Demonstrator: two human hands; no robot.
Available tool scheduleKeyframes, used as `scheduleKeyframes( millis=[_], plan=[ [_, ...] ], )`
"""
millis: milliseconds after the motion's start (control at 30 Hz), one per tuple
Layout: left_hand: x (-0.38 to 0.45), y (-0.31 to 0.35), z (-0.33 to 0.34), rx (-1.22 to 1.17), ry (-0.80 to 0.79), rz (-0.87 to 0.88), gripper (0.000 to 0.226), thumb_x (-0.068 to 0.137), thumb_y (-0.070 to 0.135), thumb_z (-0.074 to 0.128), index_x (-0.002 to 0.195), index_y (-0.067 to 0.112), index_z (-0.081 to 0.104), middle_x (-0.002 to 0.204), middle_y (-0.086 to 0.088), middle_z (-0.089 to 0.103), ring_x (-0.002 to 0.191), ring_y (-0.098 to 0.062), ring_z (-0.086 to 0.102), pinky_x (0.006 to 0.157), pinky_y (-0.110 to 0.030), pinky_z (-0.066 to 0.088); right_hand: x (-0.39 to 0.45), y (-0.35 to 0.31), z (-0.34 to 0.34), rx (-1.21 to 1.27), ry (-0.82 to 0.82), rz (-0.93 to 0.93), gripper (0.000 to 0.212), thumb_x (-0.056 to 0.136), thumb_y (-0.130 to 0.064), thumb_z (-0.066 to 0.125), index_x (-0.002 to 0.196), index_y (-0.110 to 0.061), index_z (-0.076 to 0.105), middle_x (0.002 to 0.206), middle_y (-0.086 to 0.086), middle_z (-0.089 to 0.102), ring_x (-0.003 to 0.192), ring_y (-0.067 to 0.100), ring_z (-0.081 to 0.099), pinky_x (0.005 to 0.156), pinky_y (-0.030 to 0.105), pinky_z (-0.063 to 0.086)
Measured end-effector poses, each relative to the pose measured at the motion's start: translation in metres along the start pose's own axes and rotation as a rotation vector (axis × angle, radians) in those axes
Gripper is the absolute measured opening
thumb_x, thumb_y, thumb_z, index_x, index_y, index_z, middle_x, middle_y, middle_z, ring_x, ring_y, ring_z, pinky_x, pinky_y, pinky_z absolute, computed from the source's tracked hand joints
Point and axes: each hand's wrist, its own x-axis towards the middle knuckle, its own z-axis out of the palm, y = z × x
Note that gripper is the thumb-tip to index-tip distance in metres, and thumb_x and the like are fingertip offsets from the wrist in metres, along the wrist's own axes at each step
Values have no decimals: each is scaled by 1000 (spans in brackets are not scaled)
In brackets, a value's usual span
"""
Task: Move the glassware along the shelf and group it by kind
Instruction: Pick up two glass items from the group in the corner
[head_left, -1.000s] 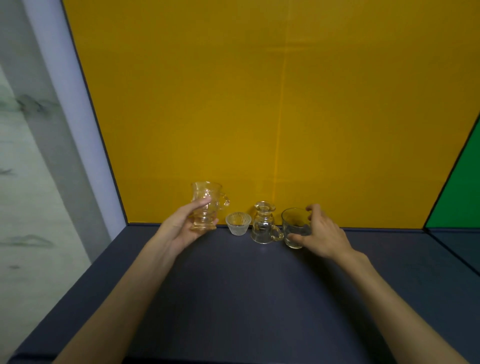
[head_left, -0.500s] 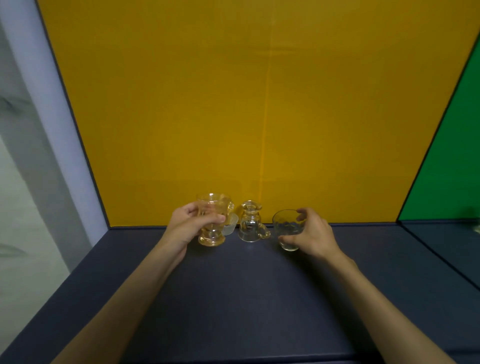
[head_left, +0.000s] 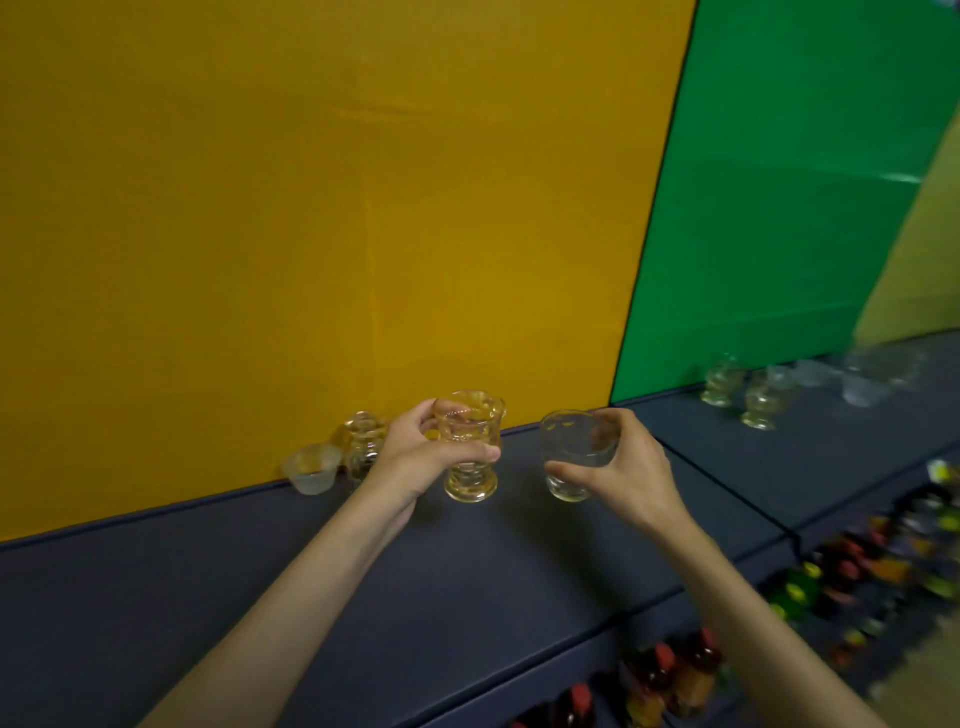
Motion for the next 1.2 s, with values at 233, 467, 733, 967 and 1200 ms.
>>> scheduleKeyframes(
  millis=[233,467,733,967,1200],
  plan=[
    [-11,0,109,-30,-210,10,62,50,12,98,106,19,72,104,3,76,103,-15,69,83,-30,56,-22,70,-91,-102,125,103,91,58,-66,84,129,-22,49,112,-7,58,102,14,58,84,33,48],
    [-29,0,241,-44,-238,16,70,38,31,97,104,23,73,105,5,76,105,-15,68,92,-38,56,-39,155,-189,-113,187,137,93,55,-64,86,130,-24,49,113,-9,57,103,12,57,82,30,46],
    [-52,-3,401,-56,-229,-2,63,45,21,97,103,23,73,103,5,76,104,-15,68,89,-34,55,-46,271,-303,-86,190,154,89,52,-62,88,125,-27,52,115,-11,60,104,12,59,81,30,46],
    [-47,-4,473,-26,-124,-14,58,55,13,96,107,18,69,104,3,73,91,-5,68,72,-17,52,-26,337,-354,-64,157,127,93,54,-60,89,132,-26,51,120,-11,59,109,11,56,83,26,41],
    [0,-23,505,20,102,-54,57,53,19,99,102,20,69,101,-3,74,94,-19,72,78,-30,57,23,370,-347,-28,120,88,92,50,-60,89,127,-27,52,118,-10,61,109,12,58,82,27,41]
  ],
)
